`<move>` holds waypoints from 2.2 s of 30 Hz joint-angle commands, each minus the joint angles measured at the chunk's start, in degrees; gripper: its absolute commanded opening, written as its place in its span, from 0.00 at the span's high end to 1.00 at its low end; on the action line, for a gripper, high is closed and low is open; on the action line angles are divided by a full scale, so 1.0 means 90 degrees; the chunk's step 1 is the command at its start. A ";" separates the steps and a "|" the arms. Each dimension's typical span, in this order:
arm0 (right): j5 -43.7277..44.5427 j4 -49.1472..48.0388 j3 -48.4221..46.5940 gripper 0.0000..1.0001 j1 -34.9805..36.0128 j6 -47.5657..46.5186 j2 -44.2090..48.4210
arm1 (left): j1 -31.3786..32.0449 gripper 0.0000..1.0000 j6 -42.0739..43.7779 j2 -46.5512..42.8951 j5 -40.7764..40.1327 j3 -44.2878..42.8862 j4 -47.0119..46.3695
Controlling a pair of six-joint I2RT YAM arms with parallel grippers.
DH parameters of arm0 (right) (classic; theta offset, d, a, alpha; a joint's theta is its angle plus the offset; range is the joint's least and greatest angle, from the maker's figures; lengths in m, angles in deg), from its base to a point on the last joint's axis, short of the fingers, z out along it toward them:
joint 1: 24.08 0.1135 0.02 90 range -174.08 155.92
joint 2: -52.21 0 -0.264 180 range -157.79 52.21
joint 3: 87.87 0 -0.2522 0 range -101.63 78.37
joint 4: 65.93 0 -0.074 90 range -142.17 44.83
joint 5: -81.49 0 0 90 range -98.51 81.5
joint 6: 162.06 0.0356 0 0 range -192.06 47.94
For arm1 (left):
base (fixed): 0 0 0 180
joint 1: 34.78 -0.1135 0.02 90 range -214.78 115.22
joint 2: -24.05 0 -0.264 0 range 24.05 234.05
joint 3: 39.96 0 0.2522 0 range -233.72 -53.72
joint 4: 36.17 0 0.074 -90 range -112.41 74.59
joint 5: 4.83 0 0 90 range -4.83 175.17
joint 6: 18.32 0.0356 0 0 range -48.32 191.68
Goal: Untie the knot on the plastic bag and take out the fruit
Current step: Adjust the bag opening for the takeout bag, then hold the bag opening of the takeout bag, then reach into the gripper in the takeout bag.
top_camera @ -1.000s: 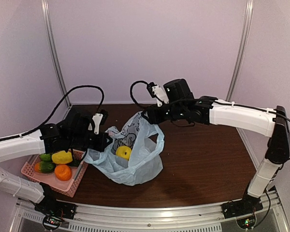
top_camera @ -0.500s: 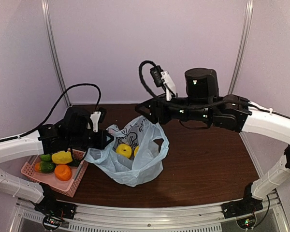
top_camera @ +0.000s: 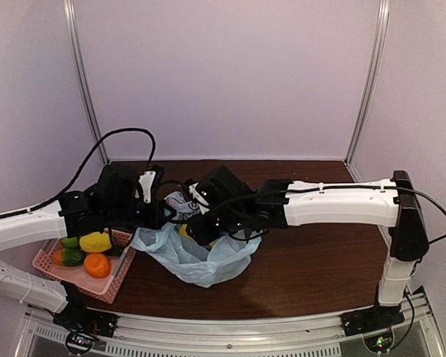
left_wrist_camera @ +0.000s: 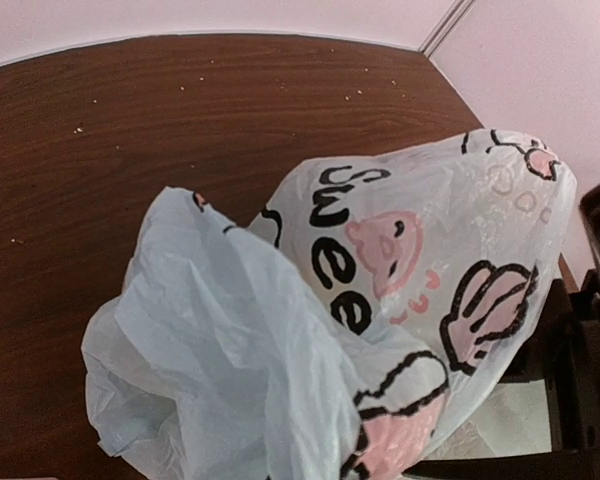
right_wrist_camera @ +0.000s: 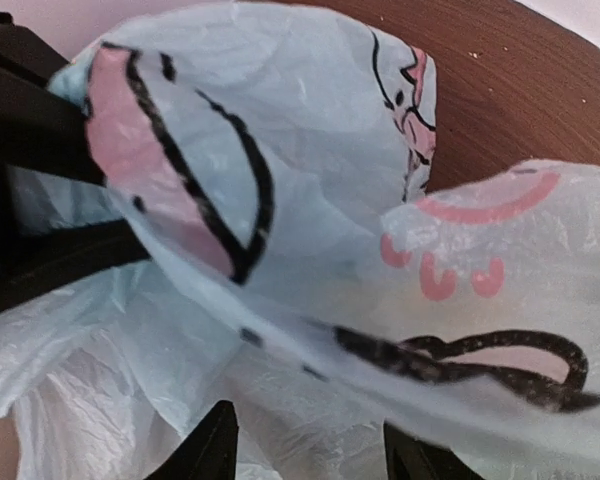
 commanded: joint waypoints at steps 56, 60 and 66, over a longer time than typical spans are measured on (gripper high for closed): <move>0.2415 -0.1971 0.1765 0.28 -0.0053 0.1028 -0.0157 | -0.0131 1.00 -0.0186 0.0313 0.1259 0.2046 -0.2700; 0.2037 -0.2350 0.1689 0.27 -0.0301 0.1321 -0.0506 | -0.0129 1.00 -0.0345 0.0357 0.1394 0.2034 -0.2802; 0.2256 -0.2351 0.1329 0.25 -0.0362 0.1378 -0.0954 | -0.0129 1.00 -0.0358 0.0478 0.1501 0.1941 -0.2898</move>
